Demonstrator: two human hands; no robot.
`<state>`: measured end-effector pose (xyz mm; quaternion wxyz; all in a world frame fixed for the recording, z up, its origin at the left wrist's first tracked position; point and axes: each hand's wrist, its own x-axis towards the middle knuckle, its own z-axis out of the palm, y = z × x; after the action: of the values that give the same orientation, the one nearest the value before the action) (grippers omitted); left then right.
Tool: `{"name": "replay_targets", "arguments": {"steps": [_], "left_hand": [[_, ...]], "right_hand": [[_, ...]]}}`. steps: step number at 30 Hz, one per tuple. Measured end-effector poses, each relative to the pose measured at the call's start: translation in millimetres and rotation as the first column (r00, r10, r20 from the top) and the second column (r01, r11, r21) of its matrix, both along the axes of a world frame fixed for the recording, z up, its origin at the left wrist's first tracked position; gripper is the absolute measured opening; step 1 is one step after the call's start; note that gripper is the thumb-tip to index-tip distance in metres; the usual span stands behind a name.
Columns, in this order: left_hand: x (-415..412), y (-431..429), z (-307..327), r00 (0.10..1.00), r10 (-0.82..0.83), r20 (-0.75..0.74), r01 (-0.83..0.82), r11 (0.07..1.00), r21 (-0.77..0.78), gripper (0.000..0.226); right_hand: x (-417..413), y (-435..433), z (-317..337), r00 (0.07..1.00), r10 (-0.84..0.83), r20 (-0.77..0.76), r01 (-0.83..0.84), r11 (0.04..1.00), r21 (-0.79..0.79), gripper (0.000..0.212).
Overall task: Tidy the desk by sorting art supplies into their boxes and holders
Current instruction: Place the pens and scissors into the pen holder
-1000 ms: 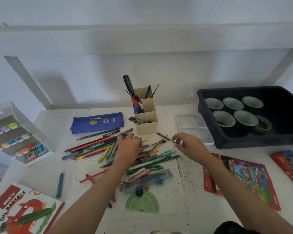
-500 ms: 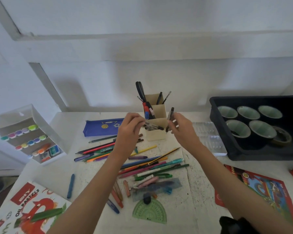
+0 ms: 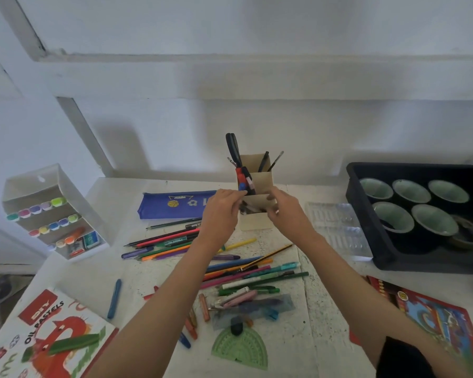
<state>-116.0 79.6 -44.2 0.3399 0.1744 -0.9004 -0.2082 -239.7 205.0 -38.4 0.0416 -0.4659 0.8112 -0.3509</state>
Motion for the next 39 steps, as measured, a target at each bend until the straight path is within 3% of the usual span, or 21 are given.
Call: {"name": "replay_targets", "arguments": {"steps": [6,11,15,19,22,29,39], "left_hand": [[23.4,6.3,-12.3,0.993,0.08,-0.083,-0.077,0.996,0.043,0.022],[68.9,24.8,-42.6,0.994,0.101,-0.047,-0.096,0.992,0.081,0.026],[117.9,39.4,-70.6,0.976,0.219,0.022,-0.219,0.963,0.155,0.03],[153.8,55.7,-83.4,0.929,0.353,0.113,-0.365,0.923,0.119,0.027],[168.4,69.7,-90.0,0.9,0.404,0.163,-0.421,0.903,0.084,0.038],[165.8,78.3,-92.2,0.83,0.455,0.322,-0.48,0.877,-0.002,0.045],[167.9,84.8,-93.8,0.812,0.467,0.351,-0.498,0.867,-0.002,0.05]], "right_hand": [[10.2,43.0,-17.2,0.995,-0.092,0.022,0.094,0.988,-0.12,0.03],[13.7,98.1,-53.3,0.956,-0.271,-0.113,0.268,0.963,-0.042,0.028],[9.2,132.5,-77.7,0.931,-0.352,-0.096,0.356,0.934,0.037,0.032],[12.5,142.0,-94.7,0.94,-0.33,-0.086,0.335,0.94,0.056,0.039],[12.7,140.0,-97.4,0.936,-0.33,-0.122,0.34,0.938,0.071,0.037],[12.0,143.9,-98.8,0.943,-0.315,-0.106,0.323,0.944,0.067,0.037],[11.4,146.3,-98.3,0.951,-0.27,-0.148,0.281,0.958,0.058,0.034]]}}
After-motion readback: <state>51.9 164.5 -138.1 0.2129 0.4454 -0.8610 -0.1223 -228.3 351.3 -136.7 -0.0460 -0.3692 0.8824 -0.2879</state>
